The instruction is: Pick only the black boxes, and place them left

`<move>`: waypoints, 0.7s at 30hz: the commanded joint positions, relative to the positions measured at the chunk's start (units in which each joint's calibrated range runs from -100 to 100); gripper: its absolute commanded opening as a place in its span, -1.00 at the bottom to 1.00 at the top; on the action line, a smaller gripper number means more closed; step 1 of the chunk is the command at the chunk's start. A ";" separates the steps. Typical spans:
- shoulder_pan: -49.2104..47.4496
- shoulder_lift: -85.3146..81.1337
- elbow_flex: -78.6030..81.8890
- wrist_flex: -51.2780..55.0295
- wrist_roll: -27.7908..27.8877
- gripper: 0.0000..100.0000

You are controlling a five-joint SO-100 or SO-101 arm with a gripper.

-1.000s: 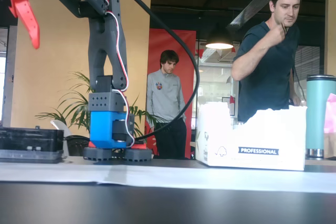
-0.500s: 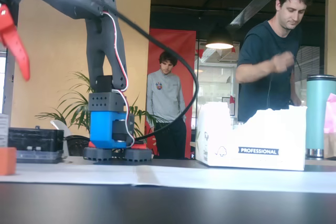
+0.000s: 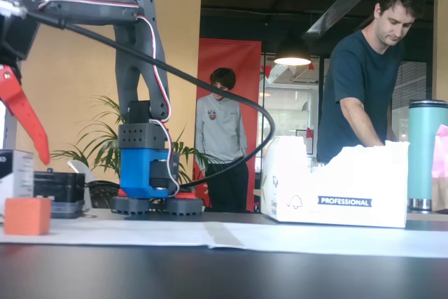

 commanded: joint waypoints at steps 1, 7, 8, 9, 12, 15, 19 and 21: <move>-1.35 -2.15 2.04 -1.80 -0.22 -0.01; -5.60 -2.15 6.21 -1.80 -4.43 -0.26; -6.72 -2.07 6.21 -1.80 -5.69 -0.36; -7.68 -2.07 6.21 -1.80 -6.85 -0.45; -10.45 -1.59 6.83 -1.80 -8.85 -0.68; -12.53 -2.23 10.82 -1.80 -9.01 -0.73; -16.17 -2.94 15.61 -1.80 -11.17 -0.74; -19.37 -5.55 17.56 -1.72 -14.01 -0.74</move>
